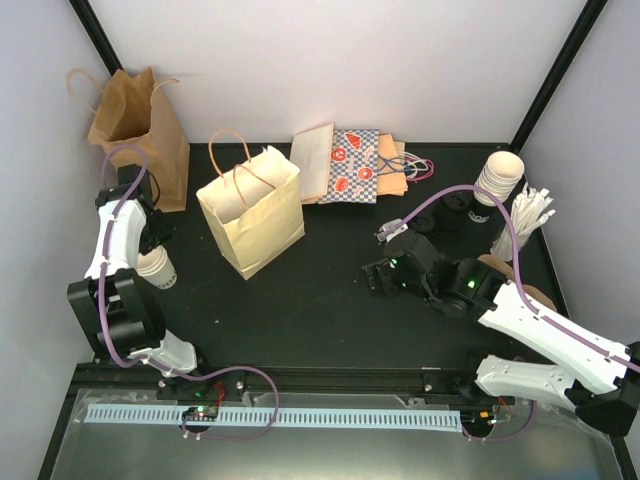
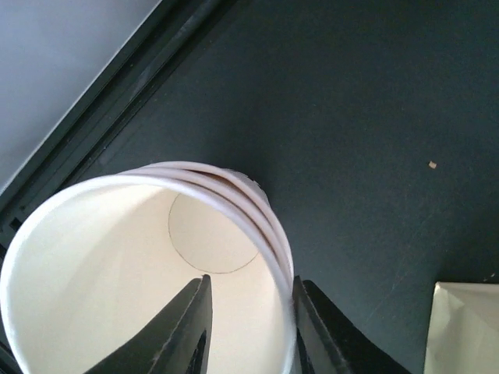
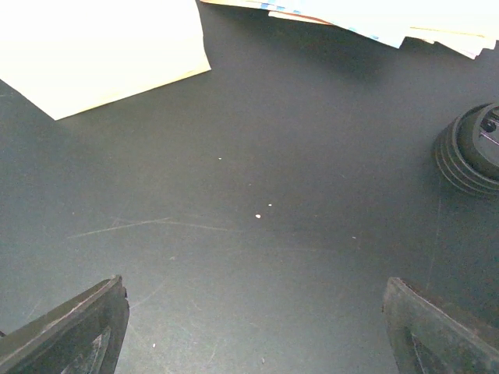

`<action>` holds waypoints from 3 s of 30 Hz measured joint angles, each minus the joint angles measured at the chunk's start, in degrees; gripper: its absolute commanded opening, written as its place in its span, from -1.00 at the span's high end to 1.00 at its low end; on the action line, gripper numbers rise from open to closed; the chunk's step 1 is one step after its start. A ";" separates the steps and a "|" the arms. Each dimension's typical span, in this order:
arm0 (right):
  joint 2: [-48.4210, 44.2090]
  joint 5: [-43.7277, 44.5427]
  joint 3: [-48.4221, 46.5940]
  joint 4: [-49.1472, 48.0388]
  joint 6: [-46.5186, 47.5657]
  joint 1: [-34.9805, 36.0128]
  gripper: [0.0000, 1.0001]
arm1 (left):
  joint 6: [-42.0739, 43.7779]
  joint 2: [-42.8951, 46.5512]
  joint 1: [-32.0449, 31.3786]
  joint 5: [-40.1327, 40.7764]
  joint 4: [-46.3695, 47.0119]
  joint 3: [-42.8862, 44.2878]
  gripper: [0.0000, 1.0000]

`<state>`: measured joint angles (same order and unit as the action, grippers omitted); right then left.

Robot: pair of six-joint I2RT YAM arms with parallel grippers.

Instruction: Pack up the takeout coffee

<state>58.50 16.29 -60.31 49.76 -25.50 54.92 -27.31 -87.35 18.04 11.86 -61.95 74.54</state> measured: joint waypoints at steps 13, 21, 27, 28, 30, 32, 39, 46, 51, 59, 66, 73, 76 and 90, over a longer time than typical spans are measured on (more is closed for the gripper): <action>0.37 0.07 -0.96 0.26 0.63 0.00 -0.84 | -2.01 -0.66 0.00 -0.59 -0.17 1.27 0.58; 0.37 0.04 -0.96 0.31 1.18 0.00 -0.84 | -2.60 -0.63 -0.04 -0.04 -0.83 2.95 0.72; 0.31 0.02 -1.01 0.46 1.20 0.00 -0.84 | -2.69 -0.66 -0.07 0.39 -0.85 2.93 0.59; 0.31 0.02 -1.07 0.50 1.20 0.00 -0.84 | -2.78 -0.66 -0.07 0.44 -0.85 2.93 0.58; 0.26 0.02 -1.29 0.61 1.20 0.00 -0.84 | -2.86 -0.79 -0.07 0.46 -0.83 2.93 0.59; 0.20 0.02 -1.46 0.63 1.20 0.00 -0.84 | -2.86 -1.20 -0.07 0.46 -0.81 2.93 0.63; -0.92 0.04 -1.73 0.85 1.20 0.00 -0.84 | -2.93 -2.67 -0.07 0.57 -0.85 2.82 0.97; -0.90 0.02 -1.88 0.85 1.20 0.00 -0.84 | -3.02 -2.64 -0.92 2.67 -2.89 3.37 0.97; -0.81 -0.02 -1.92 0.85 1.20 0.00 -0.84 | -3.58 -2.64 -1.31 4.98 -6.29 5.09 0.97; -0.68 -0.07 -1.92 0.85 1.20 0.00 -0.84 | -4.13 -0.94 -2.82 5.99 -10.05 7.37 0.97; -0.68 -0.39 -1.92 0.85 1.18 0.00 -0.84 | -4.74 1.99 -3.89 6.60 -12.13 10.19 0.97; -0.68 -0.44 -1.92 0.85 1.18 0.00 -0.84 | -5.49 2.27 -4.68 9.11 -13.29 9.53 0.97; -0.68 -0.59 -1.92 0.85 1.18 0.00 -0.84 | -4.33 2.29 -4.68 5.60 -12.31 7.96 0.97; -0.85 -1.16 -1.92 0.85 1.16 0.00 -0.84 | -5.97 2.21 -10.80 11.02 -13.16 7.15 0.97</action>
<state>57.65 15.14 -62.24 50.61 -24.34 54.92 -33.28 -85.14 7.25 22.87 -75.11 81.69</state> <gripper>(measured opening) 0.920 0.032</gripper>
